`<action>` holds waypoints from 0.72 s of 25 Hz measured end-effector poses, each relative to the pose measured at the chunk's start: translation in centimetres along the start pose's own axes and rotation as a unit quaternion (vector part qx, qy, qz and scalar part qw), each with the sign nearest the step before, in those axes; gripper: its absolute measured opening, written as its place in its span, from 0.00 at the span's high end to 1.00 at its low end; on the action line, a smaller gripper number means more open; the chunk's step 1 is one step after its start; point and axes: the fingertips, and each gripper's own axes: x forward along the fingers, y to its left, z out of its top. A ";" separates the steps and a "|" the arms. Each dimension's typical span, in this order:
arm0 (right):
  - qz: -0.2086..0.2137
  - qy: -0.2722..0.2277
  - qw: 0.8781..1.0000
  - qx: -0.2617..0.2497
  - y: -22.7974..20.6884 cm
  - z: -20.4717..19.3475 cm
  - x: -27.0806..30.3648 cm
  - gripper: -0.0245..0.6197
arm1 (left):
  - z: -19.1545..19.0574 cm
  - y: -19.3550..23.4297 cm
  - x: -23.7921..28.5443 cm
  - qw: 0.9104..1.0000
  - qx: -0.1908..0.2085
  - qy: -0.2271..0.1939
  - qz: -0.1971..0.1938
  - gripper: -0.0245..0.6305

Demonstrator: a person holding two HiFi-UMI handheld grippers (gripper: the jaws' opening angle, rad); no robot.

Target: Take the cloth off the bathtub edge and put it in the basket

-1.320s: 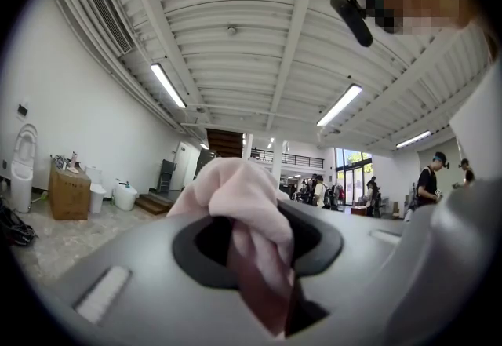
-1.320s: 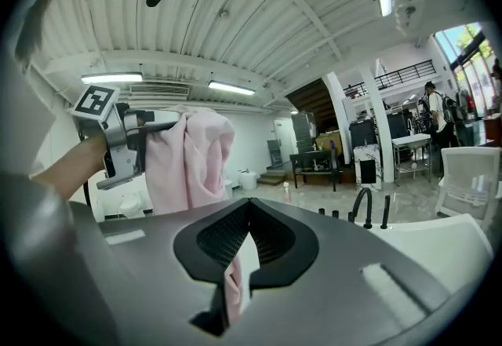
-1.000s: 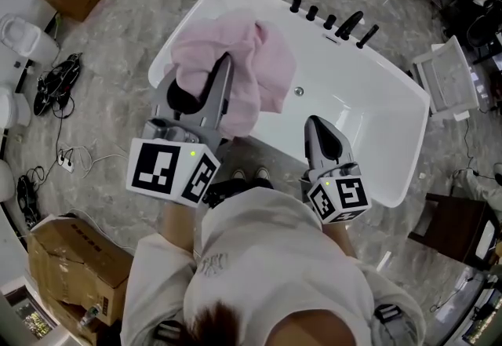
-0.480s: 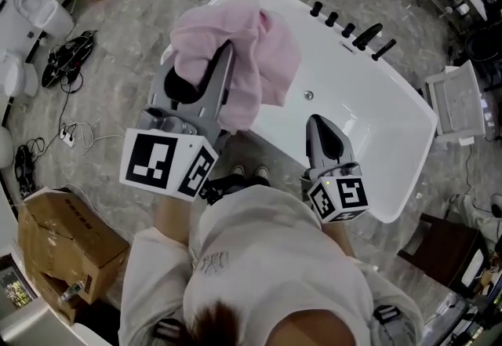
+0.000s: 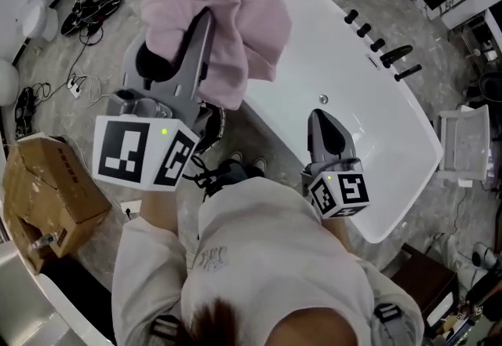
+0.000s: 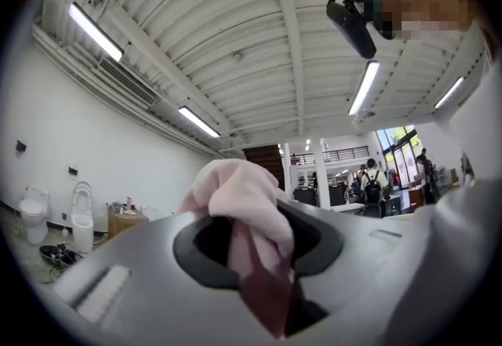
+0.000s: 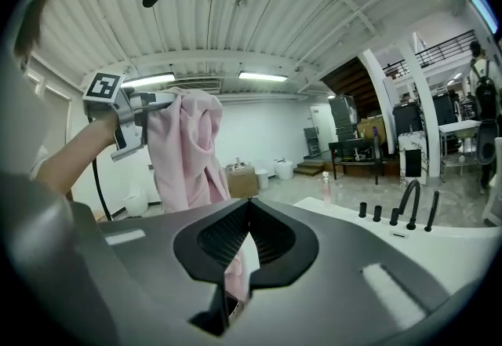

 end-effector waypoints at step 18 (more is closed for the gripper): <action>0.145 0.056 0.988 -0.016 8.6 -2.5 5.0 0.96 | 0.4 9.8 -10.0 0.984 0.017 0.010 0.177 0.72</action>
